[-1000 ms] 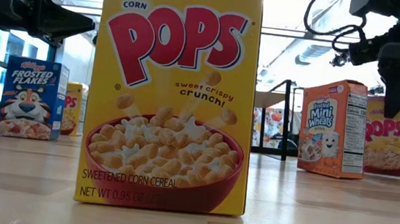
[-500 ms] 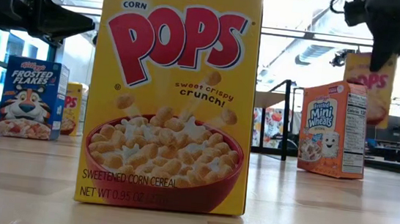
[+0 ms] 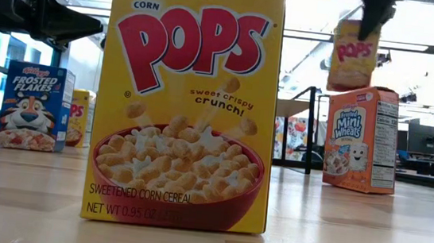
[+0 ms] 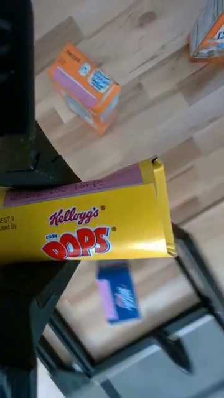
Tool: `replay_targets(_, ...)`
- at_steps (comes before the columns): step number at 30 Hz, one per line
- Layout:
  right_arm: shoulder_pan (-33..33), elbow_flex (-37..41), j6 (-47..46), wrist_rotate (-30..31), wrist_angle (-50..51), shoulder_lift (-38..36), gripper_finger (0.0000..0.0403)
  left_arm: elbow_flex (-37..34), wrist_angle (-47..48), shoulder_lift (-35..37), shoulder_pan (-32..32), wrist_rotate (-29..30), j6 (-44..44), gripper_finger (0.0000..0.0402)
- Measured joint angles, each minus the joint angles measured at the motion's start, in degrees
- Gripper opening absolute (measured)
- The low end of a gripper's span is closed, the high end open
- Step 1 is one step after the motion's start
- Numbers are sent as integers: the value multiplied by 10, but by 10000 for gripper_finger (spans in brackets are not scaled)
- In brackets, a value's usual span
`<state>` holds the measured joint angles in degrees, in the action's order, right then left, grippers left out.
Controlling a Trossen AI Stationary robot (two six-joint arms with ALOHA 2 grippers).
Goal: Stack cereal on shelf
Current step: Put the middle right yellow cereal box on the shelf
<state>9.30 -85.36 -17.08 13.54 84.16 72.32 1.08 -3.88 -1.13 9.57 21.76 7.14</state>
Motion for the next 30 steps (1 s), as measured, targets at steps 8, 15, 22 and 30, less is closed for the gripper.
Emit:
replay_targets(8, 49, -133, 182, 16, 7, 93, 134, 0, 0, 0, 0, 0, 0, 72)
replay_targets(15, 95, -240, 323, 26, -11, 171, 134, 0, 0, 0, 0, 0, 0, 72)
replay_targets(22, 153, -303, 415, 24, -18, 238, 134, 0, 0, 0, 0, 0, 0, 72)
replay_targets(30, 224, -316, 477, -69, -44, 276, 134, 0, 0, 0, 0, 0, 0, 72)
